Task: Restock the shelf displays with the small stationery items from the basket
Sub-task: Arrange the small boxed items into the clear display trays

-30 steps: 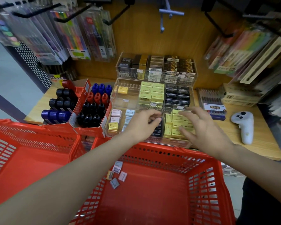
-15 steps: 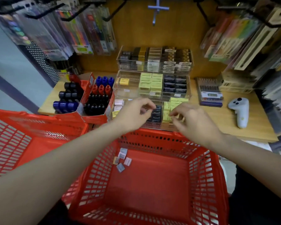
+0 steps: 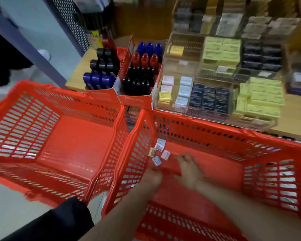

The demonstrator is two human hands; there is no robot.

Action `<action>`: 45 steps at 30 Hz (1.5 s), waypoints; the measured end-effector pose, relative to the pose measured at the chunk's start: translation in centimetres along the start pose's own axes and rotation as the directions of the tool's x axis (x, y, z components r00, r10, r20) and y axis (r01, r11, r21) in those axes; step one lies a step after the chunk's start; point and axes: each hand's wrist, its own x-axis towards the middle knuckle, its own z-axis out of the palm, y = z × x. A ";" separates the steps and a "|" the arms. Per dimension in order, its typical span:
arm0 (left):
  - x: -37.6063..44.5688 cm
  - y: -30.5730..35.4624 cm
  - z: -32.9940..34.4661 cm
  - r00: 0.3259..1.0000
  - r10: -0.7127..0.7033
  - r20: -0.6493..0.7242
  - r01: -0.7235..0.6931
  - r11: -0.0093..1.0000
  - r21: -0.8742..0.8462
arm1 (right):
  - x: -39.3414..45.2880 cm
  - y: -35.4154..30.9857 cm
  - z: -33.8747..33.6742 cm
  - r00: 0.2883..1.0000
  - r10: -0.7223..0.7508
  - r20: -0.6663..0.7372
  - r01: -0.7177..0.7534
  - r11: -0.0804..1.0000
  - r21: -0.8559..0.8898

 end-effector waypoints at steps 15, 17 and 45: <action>4.3 -4.5 1.7 0.983 -0.170 -0.064 0.124 0.884 -0.451 | 6.7 -4.0 6.9 0.969 0.145 -0.199 -0.128 0.987 0.095; 4.3 -4.6 1.8 0.980 -0.197 -0.041 0.155 0.871 -0.466 | 6.0 -3.2 6.3 0.978 0.101 -0.185 -0.076 0.988 0.137; 4.3 -3.5 1.2 0.944 -0.130 0.302 0.319 0.582 -0.748 | 3.1 -0.1 4.0 0.963 -0.008 -0.268 0.147 0.854 0.500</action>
